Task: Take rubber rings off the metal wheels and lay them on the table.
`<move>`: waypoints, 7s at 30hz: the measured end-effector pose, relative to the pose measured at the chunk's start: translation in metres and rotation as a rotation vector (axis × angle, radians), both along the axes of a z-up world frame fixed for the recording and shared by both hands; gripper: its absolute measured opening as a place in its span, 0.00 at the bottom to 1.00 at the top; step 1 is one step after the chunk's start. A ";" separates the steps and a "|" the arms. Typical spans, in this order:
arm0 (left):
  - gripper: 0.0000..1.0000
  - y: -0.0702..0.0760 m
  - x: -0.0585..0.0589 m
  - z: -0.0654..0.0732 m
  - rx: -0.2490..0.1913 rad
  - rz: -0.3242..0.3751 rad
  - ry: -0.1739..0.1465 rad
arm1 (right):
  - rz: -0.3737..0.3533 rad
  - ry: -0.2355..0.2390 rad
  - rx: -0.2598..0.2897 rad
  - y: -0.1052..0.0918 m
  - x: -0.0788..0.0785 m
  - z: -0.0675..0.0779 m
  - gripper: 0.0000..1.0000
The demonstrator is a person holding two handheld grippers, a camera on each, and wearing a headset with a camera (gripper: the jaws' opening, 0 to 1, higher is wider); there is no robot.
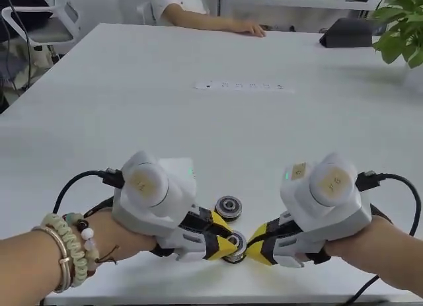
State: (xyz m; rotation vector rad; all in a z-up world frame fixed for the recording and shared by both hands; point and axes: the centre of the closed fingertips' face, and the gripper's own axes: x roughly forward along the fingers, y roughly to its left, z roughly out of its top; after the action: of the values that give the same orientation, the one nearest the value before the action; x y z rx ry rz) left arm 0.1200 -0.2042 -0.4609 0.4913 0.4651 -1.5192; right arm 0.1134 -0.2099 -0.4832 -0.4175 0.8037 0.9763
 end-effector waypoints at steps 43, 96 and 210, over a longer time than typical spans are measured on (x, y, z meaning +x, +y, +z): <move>0.07 0.000 0.000 0.000 0.014 0.005 -0.010 | -0.253 0.224 0.266 0.005 0.003 0.024 0.00; 0.23 -0.001 0.006 0.041 -0.150 0.077 0.109 | -0.332 0.256 0.285 -0.001 0.009 0.026 0.00; 0.79 0.092 -0.029 0.060 -0.183 0.299 0.172 | -0.328 0.242 0.625 0.041 0.029 0.100 0.00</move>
State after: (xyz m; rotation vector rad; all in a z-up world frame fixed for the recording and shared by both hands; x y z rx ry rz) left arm 0.0913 -0.1120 -0.4007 0.1404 0.5033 -1.3038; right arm 0.1422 -0.1694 -0.3835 0.3685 0.7084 0.9212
